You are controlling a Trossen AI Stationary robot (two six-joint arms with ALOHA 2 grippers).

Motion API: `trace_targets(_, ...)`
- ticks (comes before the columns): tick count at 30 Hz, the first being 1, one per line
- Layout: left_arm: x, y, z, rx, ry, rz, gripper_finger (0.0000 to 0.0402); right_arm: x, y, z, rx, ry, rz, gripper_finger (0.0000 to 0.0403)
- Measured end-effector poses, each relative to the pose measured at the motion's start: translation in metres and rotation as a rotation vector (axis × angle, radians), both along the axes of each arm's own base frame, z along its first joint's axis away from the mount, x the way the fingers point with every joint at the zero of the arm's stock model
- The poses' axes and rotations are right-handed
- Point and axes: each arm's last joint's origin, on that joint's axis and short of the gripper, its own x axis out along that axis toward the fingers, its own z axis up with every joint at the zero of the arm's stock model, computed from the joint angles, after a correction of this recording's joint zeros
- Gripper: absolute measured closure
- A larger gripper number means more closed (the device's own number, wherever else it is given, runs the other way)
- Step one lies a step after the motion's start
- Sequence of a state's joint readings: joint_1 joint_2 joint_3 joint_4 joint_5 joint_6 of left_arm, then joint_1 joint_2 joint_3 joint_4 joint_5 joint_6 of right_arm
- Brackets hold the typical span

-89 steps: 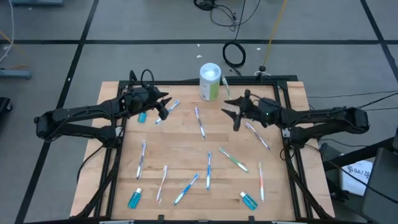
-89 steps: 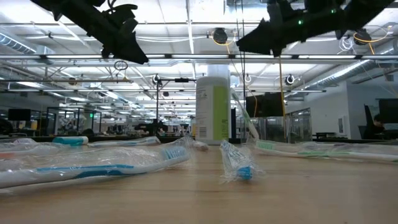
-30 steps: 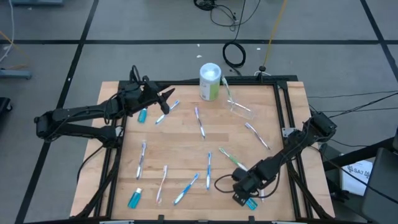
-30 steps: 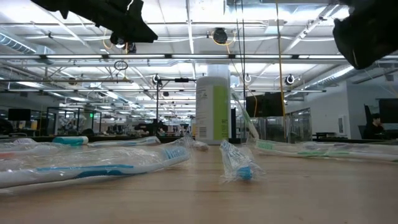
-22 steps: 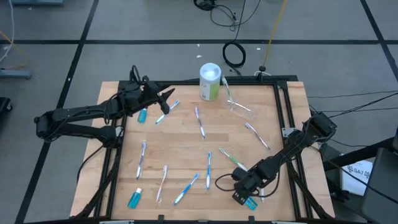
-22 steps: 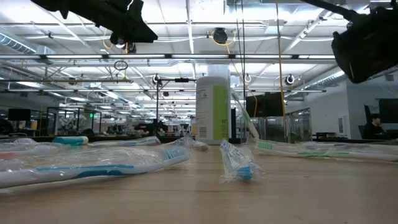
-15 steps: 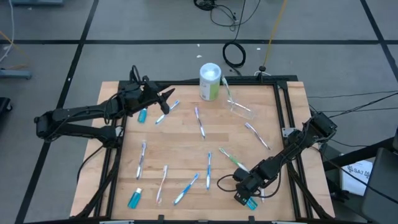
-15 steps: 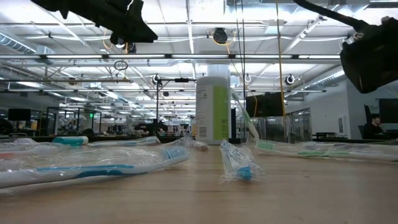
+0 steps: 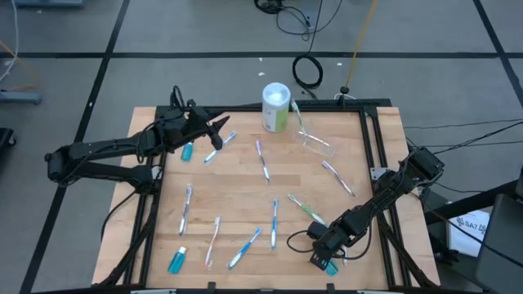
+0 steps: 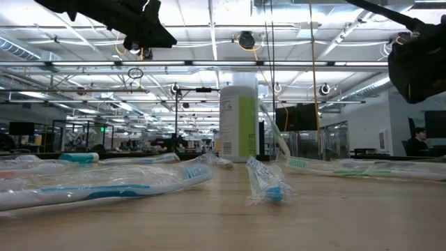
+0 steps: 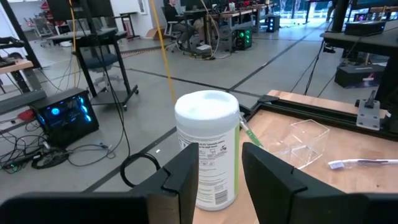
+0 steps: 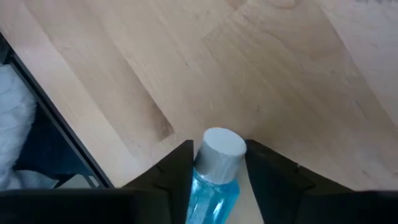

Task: Pick & Place toothbrushing station
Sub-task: Put the bottom right blue mouthwash into the transparent organizer

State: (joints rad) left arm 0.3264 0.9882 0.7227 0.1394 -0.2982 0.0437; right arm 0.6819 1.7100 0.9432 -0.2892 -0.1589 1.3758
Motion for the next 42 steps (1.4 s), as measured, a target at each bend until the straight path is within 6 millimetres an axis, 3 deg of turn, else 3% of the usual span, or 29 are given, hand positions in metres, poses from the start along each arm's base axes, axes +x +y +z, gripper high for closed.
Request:
trace_targets(6,0.0,0.0,0.0,0.0,0.001,0.0,0.0273,0.0,0.0,0.0,-0.001,-0.001,-0.001,0.0316)
trace_targets(16,0.0,0.0,0.0,0.001,0.001,0.001,0.0273,0.01,-0.007,0.004,-0.013,-0.099,0.007,0.03)
trace_targets(20,0.0,0.0,0.0,0.005,0.004,0.0,0.0273,0.017,-0.02,0.018,-0.09,-0.225,0.036,0.0319)
trace_targets(25,0.0,0.0,0.0,0.005,0.004,-0.001,0.0273,0.024,-0.045,0.049,-0.206,-0.425,0.093,0.0311)
trace_targets(29,0.0,0.0,-0.001,-0.001,0.017,-0.011,0.0273,0.026,-0.072,0.078,-0.387,-0.595,0.159,0.0309)
trace_targets(34,0.0,-0.002,-0.005,-0.023,0.043,-0.023,0.0273,0.022,-0.111,0.11,-0.755,-0.707,0.164,0.0312)
trace_targets(38,0.001,-0.005,-0.007,-0.049,0.051,-0.036,0.0273,0.018,-0.145,0.13,-1.128,-0.674,0.026,0.031)
trace_targets(42,0.002,-0.011,-0.009,-0.058,0.075,-0.061,0.0273,0.017,-0.18,0.136,-1.428,-0.497,-0.197,0.031)
